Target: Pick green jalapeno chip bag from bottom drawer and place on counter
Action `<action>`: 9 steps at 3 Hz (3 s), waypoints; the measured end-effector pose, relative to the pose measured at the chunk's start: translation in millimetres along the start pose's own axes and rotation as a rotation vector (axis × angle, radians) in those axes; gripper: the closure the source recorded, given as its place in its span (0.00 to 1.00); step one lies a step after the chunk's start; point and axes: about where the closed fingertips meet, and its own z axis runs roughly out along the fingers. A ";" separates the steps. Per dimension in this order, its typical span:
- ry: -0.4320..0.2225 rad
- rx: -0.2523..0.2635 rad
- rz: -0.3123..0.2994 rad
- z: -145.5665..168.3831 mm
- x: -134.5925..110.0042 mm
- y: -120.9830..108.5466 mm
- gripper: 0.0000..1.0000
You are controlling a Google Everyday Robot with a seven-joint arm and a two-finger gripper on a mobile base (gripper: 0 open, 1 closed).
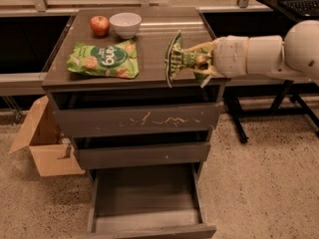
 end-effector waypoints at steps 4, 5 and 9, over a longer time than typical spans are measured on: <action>0.058 0.166 -0.029 60.5 76.8 -133.9 1.00; 0.006 0.169 0.035 101.4 83.2 -146.8 1.00; 0.082 0.200 0.333 175.1 153.1 -159.1 0.00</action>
Offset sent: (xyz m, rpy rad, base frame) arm 0.1673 0.0127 0.0810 0.0665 -0.1551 -0.1090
